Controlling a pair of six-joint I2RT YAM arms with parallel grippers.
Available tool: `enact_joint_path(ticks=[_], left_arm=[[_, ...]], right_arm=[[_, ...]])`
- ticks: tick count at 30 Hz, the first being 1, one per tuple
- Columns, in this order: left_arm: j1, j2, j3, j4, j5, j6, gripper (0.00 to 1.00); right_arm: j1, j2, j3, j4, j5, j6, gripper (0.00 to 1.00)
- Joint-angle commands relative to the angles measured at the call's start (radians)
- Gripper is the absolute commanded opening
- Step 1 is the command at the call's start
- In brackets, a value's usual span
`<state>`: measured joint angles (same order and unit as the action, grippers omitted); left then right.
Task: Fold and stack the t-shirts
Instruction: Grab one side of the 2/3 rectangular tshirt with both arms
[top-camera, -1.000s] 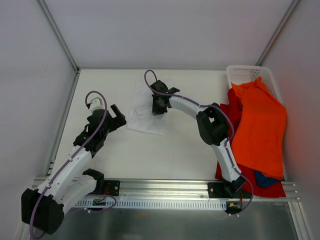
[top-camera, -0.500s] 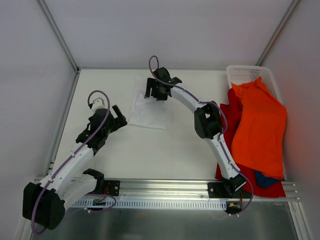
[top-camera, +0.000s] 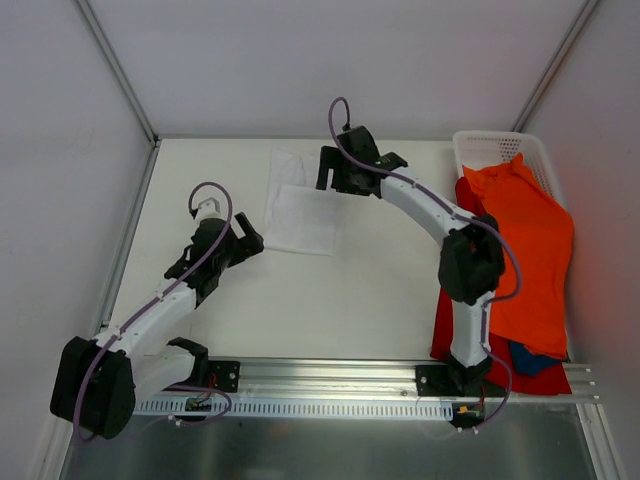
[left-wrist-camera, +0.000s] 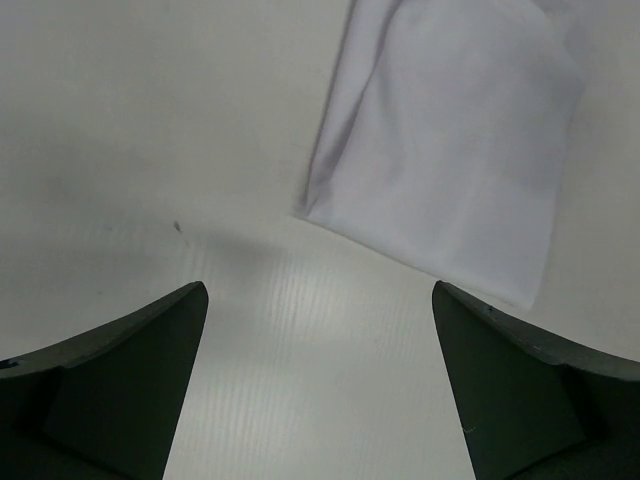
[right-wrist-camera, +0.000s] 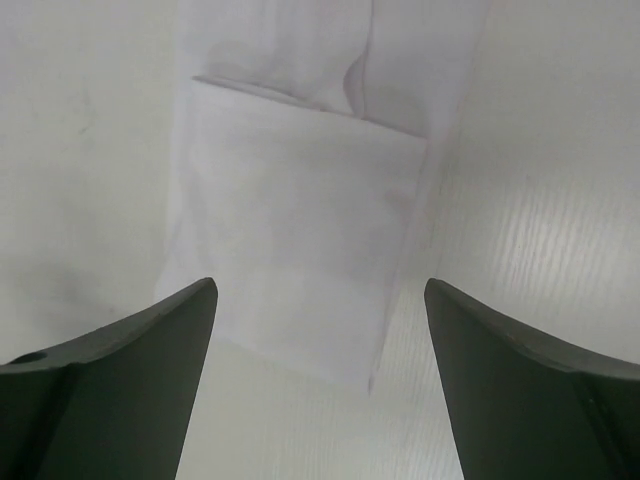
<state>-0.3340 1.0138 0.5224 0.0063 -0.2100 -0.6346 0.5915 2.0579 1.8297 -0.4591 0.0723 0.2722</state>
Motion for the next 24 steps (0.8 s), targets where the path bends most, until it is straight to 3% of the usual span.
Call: enact_joint_path(ticks=[1, 5, 6, 10, 14, 24], left_arm=[[-0.002, 0.083, 0.001, 0.202, 0.125, 0.001, 0.96], [0.001, 0.198, 0.004, 0.3, 0.193, -0.017, 0.95], [0.003, 0.236, -0.004, 0.355, 0.205, -0.033, 0.94], [0.019, 0.324, -0.065, 0.518, 0.276, -0.131, 0.89], [0.046, 0.414, -0.074, 0.569, 0.325, -0.165, 0.86], [0.076, 0.445, -0.087, 0.587, 0.297, -0.163, 0.82]], right_arm=[[0.045, -0.275, -0.145, 0.017, 0.06, -0.018, 0.89], [0.059, -0.442, -0.467, 0.111, 0.052, 0.056, 0.91], [0.051, -0.465, -0.6, 0.193, -0.001, 0.099, 0.91], [0.034, -0.48, -0.861, 0.448, -0.183, 0.226, 0.91], [0.044, -0.409, -0.957, 0.62, -0.238, 0.286, 0.91], [0.047, -0.234, -0.919, 0.72, -0.281, 0.338, 0.91]])
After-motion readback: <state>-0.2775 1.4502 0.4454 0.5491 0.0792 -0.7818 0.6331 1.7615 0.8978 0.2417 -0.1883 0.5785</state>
